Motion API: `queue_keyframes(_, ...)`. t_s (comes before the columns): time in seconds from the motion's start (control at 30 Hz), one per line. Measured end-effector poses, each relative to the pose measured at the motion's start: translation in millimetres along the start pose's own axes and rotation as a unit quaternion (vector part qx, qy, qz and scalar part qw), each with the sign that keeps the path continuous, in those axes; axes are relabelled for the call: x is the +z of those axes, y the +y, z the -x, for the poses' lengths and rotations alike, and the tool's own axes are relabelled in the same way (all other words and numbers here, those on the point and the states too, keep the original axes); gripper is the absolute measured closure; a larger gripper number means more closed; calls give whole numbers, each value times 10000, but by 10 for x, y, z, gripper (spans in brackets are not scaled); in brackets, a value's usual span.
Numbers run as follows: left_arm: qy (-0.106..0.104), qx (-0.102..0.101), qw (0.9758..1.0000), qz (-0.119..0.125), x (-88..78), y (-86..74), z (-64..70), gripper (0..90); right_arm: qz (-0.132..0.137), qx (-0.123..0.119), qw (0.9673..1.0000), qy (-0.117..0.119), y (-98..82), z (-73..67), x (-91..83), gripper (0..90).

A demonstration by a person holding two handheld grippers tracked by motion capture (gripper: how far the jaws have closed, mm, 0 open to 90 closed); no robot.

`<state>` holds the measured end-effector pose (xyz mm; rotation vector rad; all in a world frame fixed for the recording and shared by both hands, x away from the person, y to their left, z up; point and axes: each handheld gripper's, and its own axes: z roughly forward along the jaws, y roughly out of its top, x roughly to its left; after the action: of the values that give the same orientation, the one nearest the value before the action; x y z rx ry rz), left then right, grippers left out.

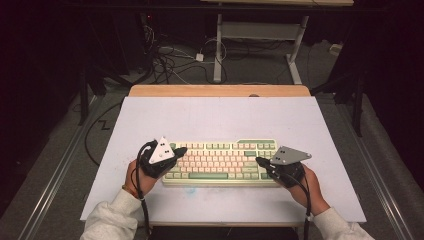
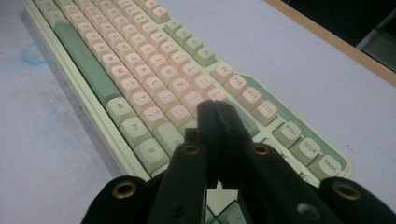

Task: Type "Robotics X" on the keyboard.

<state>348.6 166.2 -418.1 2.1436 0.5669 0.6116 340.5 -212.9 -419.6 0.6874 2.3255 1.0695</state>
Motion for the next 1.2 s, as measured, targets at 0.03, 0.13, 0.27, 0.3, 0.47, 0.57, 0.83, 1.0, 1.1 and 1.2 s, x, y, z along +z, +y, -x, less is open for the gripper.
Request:
queue_keyframes(0.03,12,-3,10000,12,-9,-8,4,874,15,-21,10000,-5,4,4,-1,900)
queue_keyframes(0.13,13,-1,10000,12,-33,-31,11,874,22,-26,10000,15,18,5,-1,900)
queue_keyframes(0.27,31,-3,10000,2,-73,-62,18,874,36,-18,10000,30,47,6,11,900)
queue_keyframes(0.3,31,-12,10000,7,-83,-73,19,874,31,0,10000,28,55,1,18,900)
queue_keyframes(0.47,95,-17,10000,5,-136,-130,14,874,7,8,10000,66,96,5,94,900)
queue_keyframes(0.57,118,-26,9999,14,-174,-156,17,874,-33,3,10000,91,126,-7,147,900)
queue_keyframes(0.83,125,-78,9999,14,-235,-223,31,874,-82,-39,9998,175,180,-65,240,900)
queue_keyframes(1.0,133,-106,9999,27,-264,-244,33,874,-88,-99,9996,248,212,-126,291,900)
queue_keyframes(1.1,115,-99,9999,8,-261,-253,34,875,-99,-120,9995,275,228,-153,320,900)
queue_keyframes(1.2,108,-84,9999,5,-255,-253,40,874,-111,-148,9994,297,249,-175,349,900)
